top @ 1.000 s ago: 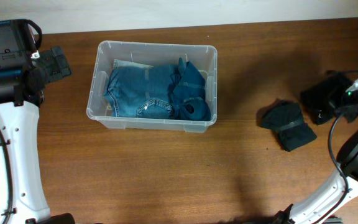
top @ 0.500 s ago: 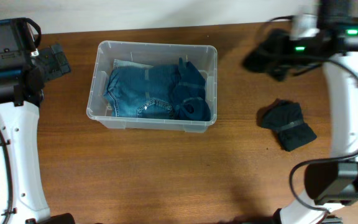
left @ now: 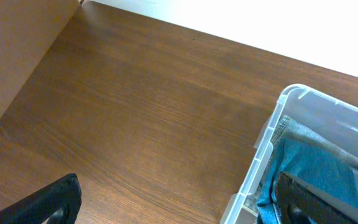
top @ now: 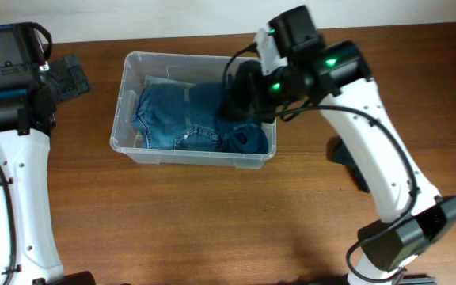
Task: Pack container
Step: 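Lower the black shirt into the bin's right side and press it down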
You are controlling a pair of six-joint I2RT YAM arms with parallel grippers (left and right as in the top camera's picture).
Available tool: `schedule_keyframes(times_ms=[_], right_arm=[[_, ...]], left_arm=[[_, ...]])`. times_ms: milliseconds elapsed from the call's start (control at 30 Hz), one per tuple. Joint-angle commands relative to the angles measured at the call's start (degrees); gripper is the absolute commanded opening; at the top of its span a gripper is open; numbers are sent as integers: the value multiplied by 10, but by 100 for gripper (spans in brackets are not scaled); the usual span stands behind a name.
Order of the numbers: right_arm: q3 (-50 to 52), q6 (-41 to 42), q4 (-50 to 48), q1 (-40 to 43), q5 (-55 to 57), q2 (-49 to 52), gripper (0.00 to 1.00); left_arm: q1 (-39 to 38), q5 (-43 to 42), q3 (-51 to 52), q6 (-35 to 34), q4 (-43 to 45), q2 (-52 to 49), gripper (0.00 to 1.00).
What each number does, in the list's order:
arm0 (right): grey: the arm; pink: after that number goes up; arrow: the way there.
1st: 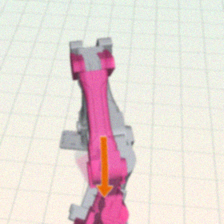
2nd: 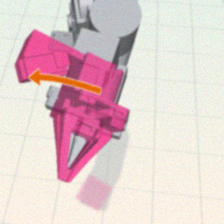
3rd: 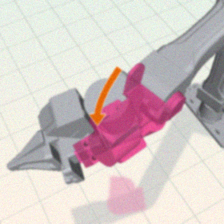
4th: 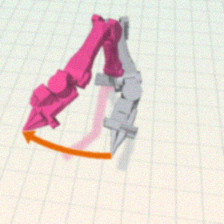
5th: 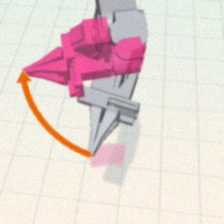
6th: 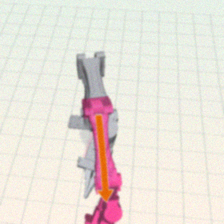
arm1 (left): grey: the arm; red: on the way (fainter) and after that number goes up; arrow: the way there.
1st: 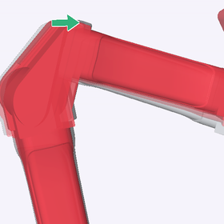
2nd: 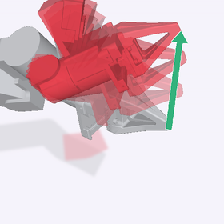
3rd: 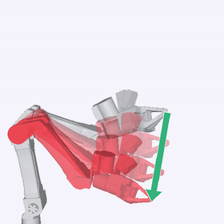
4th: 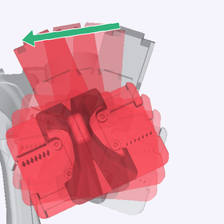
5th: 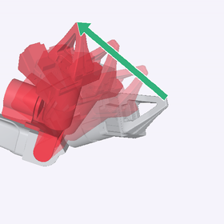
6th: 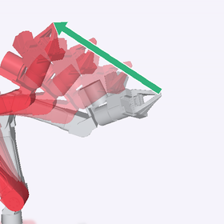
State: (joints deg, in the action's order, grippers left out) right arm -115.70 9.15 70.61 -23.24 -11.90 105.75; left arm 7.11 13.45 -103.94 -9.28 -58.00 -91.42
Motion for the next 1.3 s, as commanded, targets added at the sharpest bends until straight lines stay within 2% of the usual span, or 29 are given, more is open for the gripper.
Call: schedule_keyframes(times_ms=[0, 233, 433, 467, 500, 600, 700, 833, 867, 1000, 1033, 1100, 1267], right_arm=[[0, 15, -5, -19, 25, 33, 4], [23, -10, 12, -28, 21, 68, 4], [23, -45, 41, -28, 21, 71, 12], [23, -53, 47, -28, 21, 71, 21], [23, -60, 62, -25, 26, 71, 51], [20, -71, 89, -18, 44, 68, 63], [1, -75, 106, -10, 51, 61, 64], [-58, -74, 110, -3, 51, 45, 62], [-68, -74, 109, -3, 50, 45, 56], [-69, -57, 100, -6, 49, 51, 18], [-66, -57, 100, -7, 49, 54, 13], [-53, -54, 95, -10, 49, 61, 9], [32, -42, 60, -12, 46, 84, 8]], left_arm=[[2, -6, -7, -5, 1, -4, 99], [2, -6, -7, -5, 2, -4, 99], [2, -6, -7, -5, 3, -4, 99], [2, -6, -7, -5, 3, -4, 99], [2, -6, -7, -5, 3, -4, 99], [2, -6, -7, -5, 3, -4, 99], [2, -6, -7, -5, 4, -4, 99], [2, -6, -7, -5, 5, -5, 99], [2, -6, -7, -5, 5, -5, 99], [2, -6, -7, -5, 5, -6, 99], [2, -6, -7, -5, 4, -6, 99], [2, -6, -7, -5, 5, -7, 99], [2, -6, -7, -5, 5, -13, 99]])
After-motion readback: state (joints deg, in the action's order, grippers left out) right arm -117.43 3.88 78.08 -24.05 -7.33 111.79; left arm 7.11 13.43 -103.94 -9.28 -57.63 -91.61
